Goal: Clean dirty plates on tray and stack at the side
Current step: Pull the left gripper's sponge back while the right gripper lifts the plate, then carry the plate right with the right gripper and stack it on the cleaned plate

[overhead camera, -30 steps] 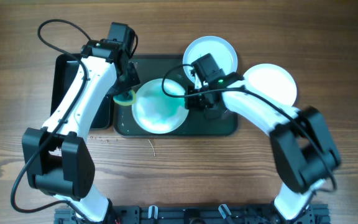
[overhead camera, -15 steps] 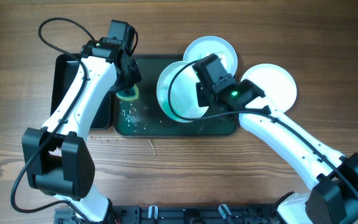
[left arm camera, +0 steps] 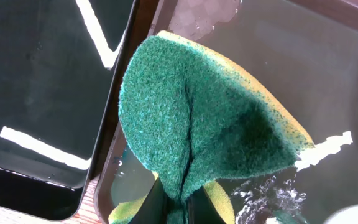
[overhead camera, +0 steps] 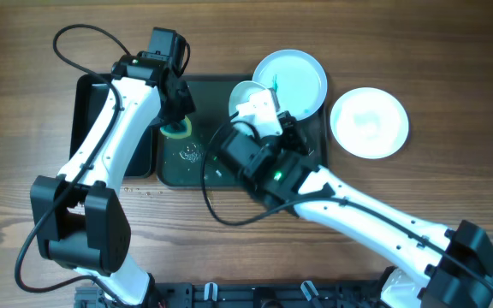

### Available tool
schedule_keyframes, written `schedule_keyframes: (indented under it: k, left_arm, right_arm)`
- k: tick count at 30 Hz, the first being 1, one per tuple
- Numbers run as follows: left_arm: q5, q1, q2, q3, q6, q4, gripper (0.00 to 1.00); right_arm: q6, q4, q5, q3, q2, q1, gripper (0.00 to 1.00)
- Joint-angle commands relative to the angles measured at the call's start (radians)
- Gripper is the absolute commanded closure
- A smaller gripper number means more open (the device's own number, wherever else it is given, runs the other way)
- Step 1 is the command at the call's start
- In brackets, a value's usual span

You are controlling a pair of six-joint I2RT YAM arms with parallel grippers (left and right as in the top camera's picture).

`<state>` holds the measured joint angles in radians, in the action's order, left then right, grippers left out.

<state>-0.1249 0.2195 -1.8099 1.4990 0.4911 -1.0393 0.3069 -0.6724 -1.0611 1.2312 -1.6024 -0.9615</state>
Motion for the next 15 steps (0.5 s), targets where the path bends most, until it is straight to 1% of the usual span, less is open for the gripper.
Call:
schedule_keyframes:
  k: [1, 5, 15]
  left_arm:
    - [0.013, -0.008, -0.008, 0.007, -0.012, 0.003, 0.96]
    - [0.013, -0.008, -0.008, 0.007, -0.012, 0.003, 0.96]
    - [0.013, -0.008, -0.008, 0.007, -0.012, 0.003, 0.96]
  right_arm:
    - [-0.06, 0.013, -0.234, 0.007, 0.024, -0.034, 0.96]
    - [-0.09, 0.031, -0.235, 0.007, 0.024, -0.043, 0.96]
    - [-0.093, 0.036, -0.234, 0.007, 0.024, -0.043, 0.96]
